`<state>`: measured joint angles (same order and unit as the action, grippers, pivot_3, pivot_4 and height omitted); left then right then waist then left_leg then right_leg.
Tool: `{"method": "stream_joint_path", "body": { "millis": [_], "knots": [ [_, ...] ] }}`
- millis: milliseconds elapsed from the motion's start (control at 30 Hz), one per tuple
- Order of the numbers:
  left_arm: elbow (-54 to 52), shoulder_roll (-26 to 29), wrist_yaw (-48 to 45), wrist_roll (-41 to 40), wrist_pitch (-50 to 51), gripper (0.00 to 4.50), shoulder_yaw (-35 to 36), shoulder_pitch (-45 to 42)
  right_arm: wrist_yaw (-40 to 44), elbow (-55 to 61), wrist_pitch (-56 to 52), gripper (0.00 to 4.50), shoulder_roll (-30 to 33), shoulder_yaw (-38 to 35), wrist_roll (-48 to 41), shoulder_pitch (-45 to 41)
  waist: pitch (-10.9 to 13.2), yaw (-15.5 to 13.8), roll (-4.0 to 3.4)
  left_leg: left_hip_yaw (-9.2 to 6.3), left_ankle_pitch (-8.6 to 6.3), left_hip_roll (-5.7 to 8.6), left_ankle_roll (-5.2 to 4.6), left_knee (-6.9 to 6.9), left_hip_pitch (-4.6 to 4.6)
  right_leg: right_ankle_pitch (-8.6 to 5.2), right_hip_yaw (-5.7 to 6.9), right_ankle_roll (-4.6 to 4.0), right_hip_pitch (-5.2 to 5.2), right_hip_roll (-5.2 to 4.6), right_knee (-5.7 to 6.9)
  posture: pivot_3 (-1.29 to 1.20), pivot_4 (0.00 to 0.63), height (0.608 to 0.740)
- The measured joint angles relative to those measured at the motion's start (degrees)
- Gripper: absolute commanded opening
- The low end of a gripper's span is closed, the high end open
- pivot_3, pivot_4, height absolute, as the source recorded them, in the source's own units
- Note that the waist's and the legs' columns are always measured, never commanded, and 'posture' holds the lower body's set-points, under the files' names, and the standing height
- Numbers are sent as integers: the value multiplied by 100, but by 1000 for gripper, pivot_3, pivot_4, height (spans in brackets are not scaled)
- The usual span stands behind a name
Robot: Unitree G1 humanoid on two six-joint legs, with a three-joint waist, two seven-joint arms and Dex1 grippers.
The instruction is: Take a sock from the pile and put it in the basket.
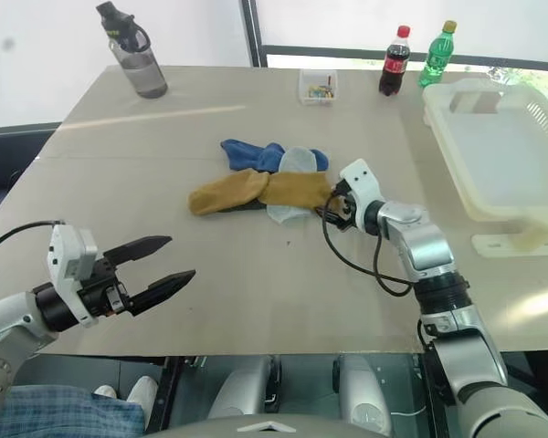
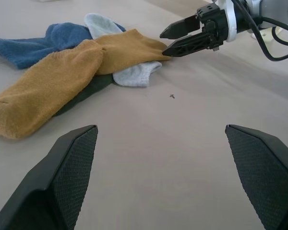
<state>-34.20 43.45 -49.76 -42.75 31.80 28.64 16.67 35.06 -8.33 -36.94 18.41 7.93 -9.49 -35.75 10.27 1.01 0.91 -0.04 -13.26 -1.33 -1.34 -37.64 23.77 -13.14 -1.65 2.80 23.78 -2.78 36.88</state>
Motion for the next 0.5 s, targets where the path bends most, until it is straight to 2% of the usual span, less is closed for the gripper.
{"method": "stream_joint_path", "body": {
  "millis": [67, 200, 267, 500],
  "knots": [
    [0, 0, 2, 9, 0, 4500, -3, -9, 8, -143, -1, 2897, -38, 32, 14, 0, 0, 0, 0, 1, 0, 0, 0, 0, 0, 0, -1, 0, 0, -1, -1, 0, 150, 740],
    [0, 0, 3, 34, 0, 4500, -9, -32, -8, -236, 1, 1143, -43, 57, 96, 0, 0, 4, 0, 0, 0, 0, 0, 1, -1, 0, 0, 0, 0, 0, -1, 0, 150, 740],
    [0, 0, 5, 40, 0, 4500, -9, -32, -2, -237, 13, 102, -37, 57, 125, -1, 0, 4, 0, 0, 0, 0, 0, 3, -2, 0, 0, 0, 0, 1, -1, 0, 150, 740],
    [-2, -3, 24, 47, 0, 4500, -11, -4, 223, -85, -15, 102, 177, 113, 129, 48, 0, -13, 0, -1, 0, 1, 0, 3, 0, 0, 0, 0, 0, -2, -1, 0, 150, 740]
  ]
}}
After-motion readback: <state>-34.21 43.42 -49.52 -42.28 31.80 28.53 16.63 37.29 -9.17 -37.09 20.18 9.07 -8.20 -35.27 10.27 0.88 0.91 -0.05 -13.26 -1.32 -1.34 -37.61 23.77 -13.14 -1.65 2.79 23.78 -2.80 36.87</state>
